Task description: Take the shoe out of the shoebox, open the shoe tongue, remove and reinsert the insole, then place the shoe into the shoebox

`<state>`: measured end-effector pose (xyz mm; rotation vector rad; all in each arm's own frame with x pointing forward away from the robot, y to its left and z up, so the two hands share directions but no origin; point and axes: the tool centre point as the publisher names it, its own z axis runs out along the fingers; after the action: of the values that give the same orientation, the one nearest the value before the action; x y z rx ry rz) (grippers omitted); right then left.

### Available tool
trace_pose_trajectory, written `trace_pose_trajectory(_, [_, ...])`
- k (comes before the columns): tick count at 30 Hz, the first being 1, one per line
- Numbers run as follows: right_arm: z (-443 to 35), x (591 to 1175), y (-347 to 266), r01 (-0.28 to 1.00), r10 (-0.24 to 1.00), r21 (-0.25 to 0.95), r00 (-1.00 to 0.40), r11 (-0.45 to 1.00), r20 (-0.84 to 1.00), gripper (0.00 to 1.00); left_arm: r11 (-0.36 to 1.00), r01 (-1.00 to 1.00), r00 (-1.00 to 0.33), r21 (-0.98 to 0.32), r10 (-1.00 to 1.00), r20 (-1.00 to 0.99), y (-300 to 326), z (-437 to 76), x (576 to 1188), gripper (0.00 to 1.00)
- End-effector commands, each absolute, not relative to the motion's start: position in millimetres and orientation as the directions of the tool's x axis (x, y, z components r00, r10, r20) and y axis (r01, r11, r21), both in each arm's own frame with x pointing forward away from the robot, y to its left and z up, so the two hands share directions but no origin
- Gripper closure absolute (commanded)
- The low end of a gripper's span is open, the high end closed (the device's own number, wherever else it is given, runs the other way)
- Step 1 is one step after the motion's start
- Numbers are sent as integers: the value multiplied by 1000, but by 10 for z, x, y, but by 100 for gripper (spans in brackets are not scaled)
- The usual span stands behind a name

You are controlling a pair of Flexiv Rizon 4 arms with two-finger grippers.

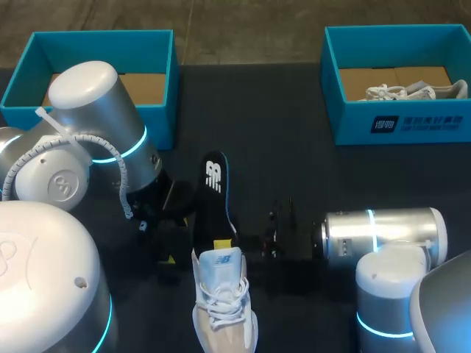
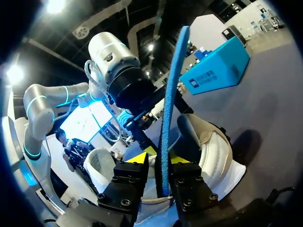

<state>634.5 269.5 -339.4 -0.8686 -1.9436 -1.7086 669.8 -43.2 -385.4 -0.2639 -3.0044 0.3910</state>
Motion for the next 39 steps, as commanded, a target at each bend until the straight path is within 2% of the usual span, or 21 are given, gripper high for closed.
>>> trace_pose_trajectory(1, [-3310,6364,2728,682,193,727,-726,82,660,75,951,159,-980,-264,184,75,-424,-3859,6691,0])
trace_pose_trajectory(10, [-3243,6451,2714,673,196,729,-737,123,647,64,951,159,-980,-264,184,75,-424,-3859,6691,0])
trace_pose_trajectory(24, [-3118,6649,2697,662,196,719,-749,211,633,67,951,159,-980,-264,184,75,-424,-3859,6691,0])
trace_pose_trajectory(26, [-3115,6664,2705,664,194,714,-748,222,635,71,951,159,-980,-264,184,75,-424,-3859,6691,0])
trace_pose_trajectory(27, [-3116,6670,2710,665,195,712,-747,226,635,78,951,159,-980,-264,184,75,-424,-3859,6691,0])
trace_pose_trajectory(29, [-3124,6679,2716,666,197,709,-746,231,637,100,951,159,-980,-264,184,75,-424,-3859,6691,0])
trace_pose_trajectory(39, [-3231,6654,2683,694,202,680,-720,237,664,100,951,159,-980,-264,184,75,-424,-3859,6691,0])
